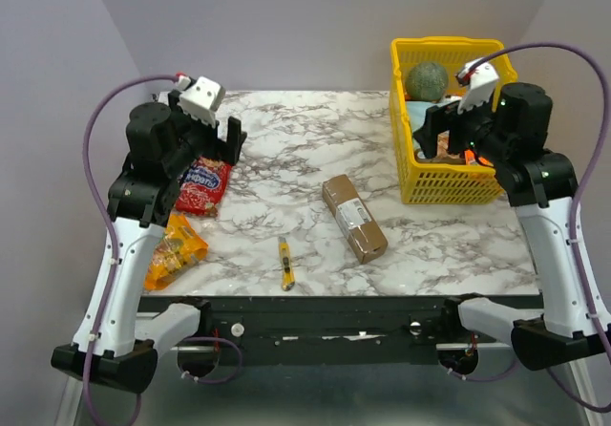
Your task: Unpack the express box
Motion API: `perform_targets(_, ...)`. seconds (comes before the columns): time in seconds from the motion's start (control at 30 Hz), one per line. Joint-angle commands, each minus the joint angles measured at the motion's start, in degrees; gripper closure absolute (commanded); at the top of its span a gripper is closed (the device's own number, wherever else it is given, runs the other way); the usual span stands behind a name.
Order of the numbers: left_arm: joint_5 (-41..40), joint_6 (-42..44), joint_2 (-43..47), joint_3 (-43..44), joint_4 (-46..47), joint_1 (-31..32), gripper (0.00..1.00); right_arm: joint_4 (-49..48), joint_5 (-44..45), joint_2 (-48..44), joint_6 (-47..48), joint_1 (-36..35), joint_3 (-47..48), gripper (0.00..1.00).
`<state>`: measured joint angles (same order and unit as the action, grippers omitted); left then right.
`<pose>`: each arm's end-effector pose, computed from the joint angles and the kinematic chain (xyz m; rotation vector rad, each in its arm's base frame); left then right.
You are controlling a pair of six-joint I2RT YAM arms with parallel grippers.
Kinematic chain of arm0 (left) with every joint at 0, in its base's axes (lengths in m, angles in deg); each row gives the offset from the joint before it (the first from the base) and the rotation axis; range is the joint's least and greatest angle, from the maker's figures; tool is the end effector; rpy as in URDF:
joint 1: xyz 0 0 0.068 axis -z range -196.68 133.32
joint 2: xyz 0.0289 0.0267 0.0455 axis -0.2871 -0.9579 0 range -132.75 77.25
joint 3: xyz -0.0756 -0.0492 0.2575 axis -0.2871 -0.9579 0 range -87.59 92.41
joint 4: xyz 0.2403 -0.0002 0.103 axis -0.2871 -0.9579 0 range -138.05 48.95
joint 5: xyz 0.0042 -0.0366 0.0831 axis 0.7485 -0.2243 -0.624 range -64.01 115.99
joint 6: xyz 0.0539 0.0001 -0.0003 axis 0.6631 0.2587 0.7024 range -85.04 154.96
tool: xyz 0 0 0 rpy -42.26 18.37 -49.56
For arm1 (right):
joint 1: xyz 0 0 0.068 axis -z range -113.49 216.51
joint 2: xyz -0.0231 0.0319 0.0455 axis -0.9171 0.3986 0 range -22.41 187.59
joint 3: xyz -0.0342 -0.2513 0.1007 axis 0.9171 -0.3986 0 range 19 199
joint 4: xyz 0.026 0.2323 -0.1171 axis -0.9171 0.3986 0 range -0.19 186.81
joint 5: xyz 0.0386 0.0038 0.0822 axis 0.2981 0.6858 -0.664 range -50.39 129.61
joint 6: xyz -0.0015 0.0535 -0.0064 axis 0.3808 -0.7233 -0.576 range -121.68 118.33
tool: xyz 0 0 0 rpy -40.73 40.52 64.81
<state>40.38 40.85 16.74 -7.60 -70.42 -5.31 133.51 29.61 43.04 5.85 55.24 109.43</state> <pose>0.2020 -0.0497 0.4629 0.4429 1.6896 -0.2890 0.2051 0.0472 0.4765 -0.4266 1.8493 0.2100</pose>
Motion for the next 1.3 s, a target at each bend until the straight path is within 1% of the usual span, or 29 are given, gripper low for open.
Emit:
perform_targets(0.0,3.26,-1.77,6.09,-9.12,-7.01,-0.04,0.01,6.92,-7.92,1.95,-0.59,-4.98,-2.01,0.0)
perform_targets(0.07,2.75,-1.15,10.73,-11.77,-8.69,-0.04,0.01,6.22,-10.81,3.97,-0.06,-8.22,-2.72,0.0)
perform_targets(0.1,1.09,-1.14,12.42,-13.96,-8.69,-0.47,0.01,6.04,-16.66,4.5,0.46,-9.46,-2.98,0.0)
perform_targets(0.13,1.34,-1.49,14.0,-14.68,-9.21,-1.35,0.01,5.87,-19.85,5.47,1.34,-10.61,-3.07,0.0)
perform_targets(0.17,2.12,-1.41,16.54,-14.77,-9.65,-2.84,0.01,4.65,-21.62,6.17,0.56,-13.66,-3.24,0.0)
perform_targets(0.2,3.26,-0.97,17.44,-14.42,-10.35,-4.59,0.01,4.03,-19.29,8.01,-0.31,-15.61,-3.51,0.0)
perform_targets(0.27,5.55,1.39,19.19,-14.07,-12.11,-5.13,0.01,4.46,-16.29,10.3,0.99,-20.43,-3.95,0.0)
perform_targets(0.3,6.25,2.27,19.64,-14.33,-12.47,-5.22,0.01,3.94,-10.62,12.31,0.73,-21.68,-4.64,0.0)
perform_targets(0.33,8.0,2.98,19.99,-14.51,-12.73,-6.36,0.01,2.98,-6.65,13.12,-1.88,-22.74,-5.52,0.0)
perform_targets(0.37,8.72,3.16,20.34,-14.51,-12.82,-7.41,0.01,1.57,-2.78,14.08,-3.64,-23.7,-7.53,0.0)
perform_targets(0.4,9.33,2.81,20.34,-14.25,-12.91,-8.81,0.01,1.21,3.35,14.87,-4.97,-23.97,-8.25,0.0)
perform_targets(0.43,9.6,2.11,20.43,-14.24,-12.74,-10.74,0.01,0.95,6.1,16.19,-6.02,-24.24,-9.13,0.0)
perform_targets(0.47,9.95,1.76,20.95,-14.5,-12.56,-10.85,0.01,0.95,8.57,16.9,-6.47,-24.59,-10.53,0.0)
perform_targets(0.5,10.47,2.28,21.4,-15.73,-12.3,-12.33,0.01,1.12,11.64,17.51,-6.82,-24.59,-11.67,0.0)
perform_targets(0.53,11.09,2.72,21.83,-16.52,-11.6,-12.78,0.01,1.12,12.28,18.48,-7.26,-24.59,-12.81,0.0)
perform_targets(0.6,13.37,3.51,22.8,-18.28,-10.81,-14.53,0.01,0.68,10.98,18.92,-7.35,-24.59,-16.4,0.0)
perform_targets(0.67,14.52,2.82,23.42,-19.95,-9.49,-16.55,0.01,0.16,10.35,19.27,-9.98,-24.59,-18.61,0.0)
perform_targets(0.7,14.96,1.94,23.25,-20.13,-9.22,-18.22,0.01,0.07,8.18,19.54,-10.43,-24.59,-20.11,0.0)
perform_targets(0.83,16.37,0.44,22.98,-20.66,-9.13,-19.37,0.01,-0.46,6.93,21.38,-11.74,-24.86,-22.49,0.0)
perform_targets(0.93,16.81,0.96,22.72,-21.27,-9.13,-19.46,0.01,-0.55,3.33,23.49,-11.49,-24.94,-22.15,0.0)
perform_targets(1.13,16.98,0.35,22.8,-22.59,-7.9,-19.38,0.01,-0.55,2.09,30.24,-9.56,-25.56,-19.6,0.0)
perform_targets(1.27,16.64,0.44,22.98,-23.12,-7.9,-19.46,0.01,-0.9,-0.01,34.38,-8.06,-25.56,-15.12,0.0)
